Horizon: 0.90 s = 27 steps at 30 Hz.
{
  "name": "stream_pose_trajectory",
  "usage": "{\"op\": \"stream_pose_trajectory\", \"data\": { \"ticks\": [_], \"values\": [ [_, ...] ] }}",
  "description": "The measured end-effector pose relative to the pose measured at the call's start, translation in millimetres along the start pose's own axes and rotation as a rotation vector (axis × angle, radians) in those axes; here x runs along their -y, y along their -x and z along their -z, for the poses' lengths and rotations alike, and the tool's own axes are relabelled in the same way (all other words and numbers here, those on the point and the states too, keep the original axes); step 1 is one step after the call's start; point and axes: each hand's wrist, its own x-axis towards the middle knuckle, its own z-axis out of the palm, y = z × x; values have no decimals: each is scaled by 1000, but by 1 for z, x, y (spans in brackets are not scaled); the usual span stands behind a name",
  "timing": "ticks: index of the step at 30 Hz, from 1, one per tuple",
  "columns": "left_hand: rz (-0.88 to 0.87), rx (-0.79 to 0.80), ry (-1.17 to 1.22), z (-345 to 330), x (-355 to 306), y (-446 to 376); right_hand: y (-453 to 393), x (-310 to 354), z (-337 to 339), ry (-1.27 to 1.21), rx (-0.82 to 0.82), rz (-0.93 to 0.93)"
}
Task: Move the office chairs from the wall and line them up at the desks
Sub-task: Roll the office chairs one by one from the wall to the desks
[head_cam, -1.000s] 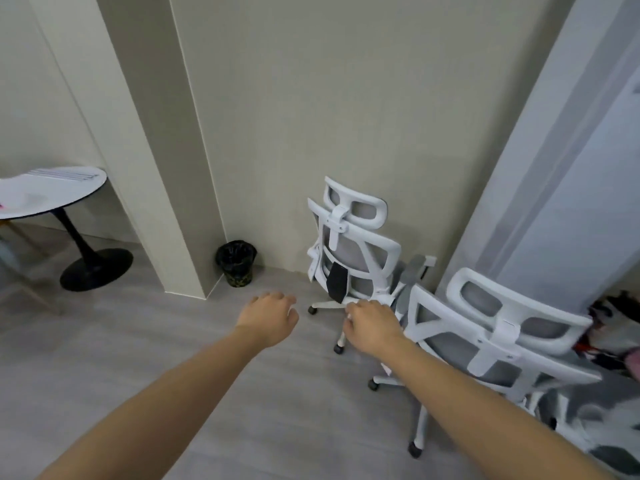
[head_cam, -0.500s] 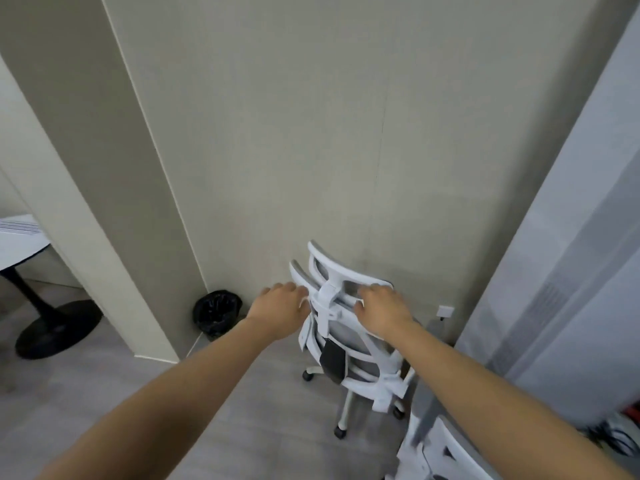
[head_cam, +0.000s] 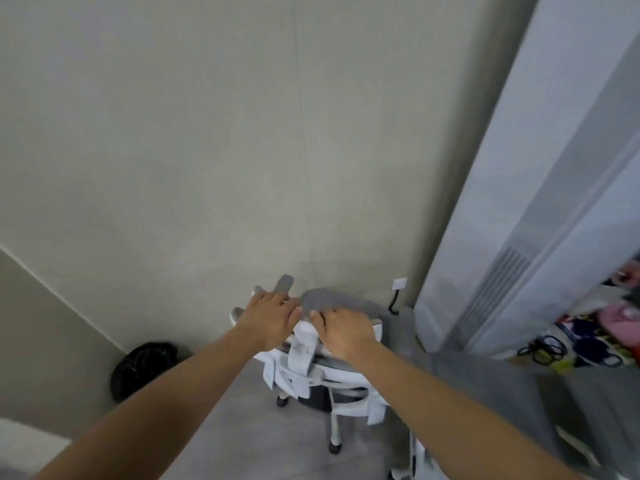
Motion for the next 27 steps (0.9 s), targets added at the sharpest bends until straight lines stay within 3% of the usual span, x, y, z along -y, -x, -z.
{"op": "stream_pose_trajectory", "data": {
  "ticks": [2, 6, 9, 16, 27],
  "values": [
    [-86, -33, 2, -13, 16, -14, -2, -1, -10, 37, -75, -50],
    [-232, -274, 28, -40, 42, -21, 1, 1, -25, 143, -275, -156],
    [-267, -311, 95, -44, 47, -19, -2, 0, -27, 178, -331, -171],
    [-239, -340, 118, -43, 39, -6, 4, 0, -30, 181, -384, -147],
    [-9, -469, 90, -56, -5, 81, 67, 23, -31, 110, -363, 22]
  ]
}}
